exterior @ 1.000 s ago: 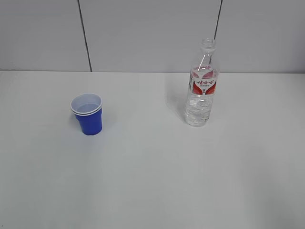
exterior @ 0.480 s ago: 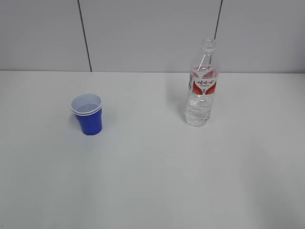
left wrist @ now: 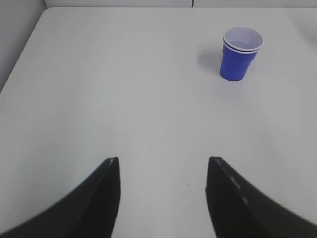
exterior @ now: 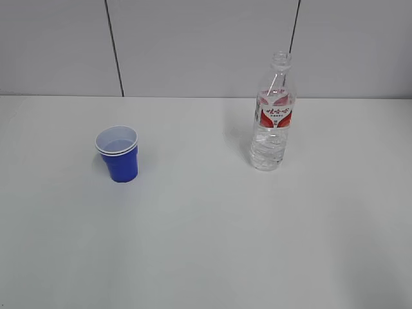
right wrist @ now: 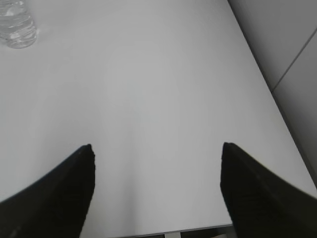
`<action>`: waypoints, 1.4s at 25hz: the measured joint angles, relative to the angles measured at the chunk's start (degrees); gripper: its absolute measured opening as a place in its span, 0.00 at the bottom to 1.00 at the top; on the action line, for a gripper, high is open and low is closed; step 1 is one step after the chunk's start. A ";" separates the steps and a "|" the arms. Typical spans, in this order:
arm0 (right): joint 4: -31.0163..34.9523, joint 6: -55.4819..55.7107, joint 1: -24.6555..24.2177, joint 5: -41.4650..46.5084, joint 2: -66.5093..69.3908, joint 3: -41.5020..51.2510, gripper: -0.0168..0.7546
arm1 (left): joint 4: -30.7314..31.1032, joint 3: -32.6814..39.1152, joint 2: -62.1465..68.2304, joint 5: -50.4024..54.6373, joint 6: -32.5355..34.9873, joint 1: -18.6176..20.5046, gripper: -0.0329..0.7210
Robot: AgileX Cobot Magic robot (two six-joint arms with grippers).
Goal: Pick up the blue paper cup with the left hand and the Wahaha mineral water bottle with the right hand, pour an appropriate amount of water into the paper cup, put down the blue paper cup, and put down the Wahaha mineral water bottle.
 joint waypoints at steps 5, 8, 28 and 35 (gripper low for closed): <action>0.00 0.00 -0.08 0.00 0.00 0.00 0.78 | 0.00 0.00 0.00 0.00 0.00 0.00 0.59; 0.00 0.00 1.00 0.00 0.00 0.00 0.78 | 0.00 0.00 0.00 0.00 0.00 0.00 0.58; 0.00 0.00 4.45 -0.09 0.00 0.00 0.78 | 0.00 0.00 0.00 0.00 0.00 0.00 0.58; 0.00 0.00 4.45 -0.09 0.00 0.00 0.78 | 0.00 0.00 0.00 0.00 0.00 0.00 0.56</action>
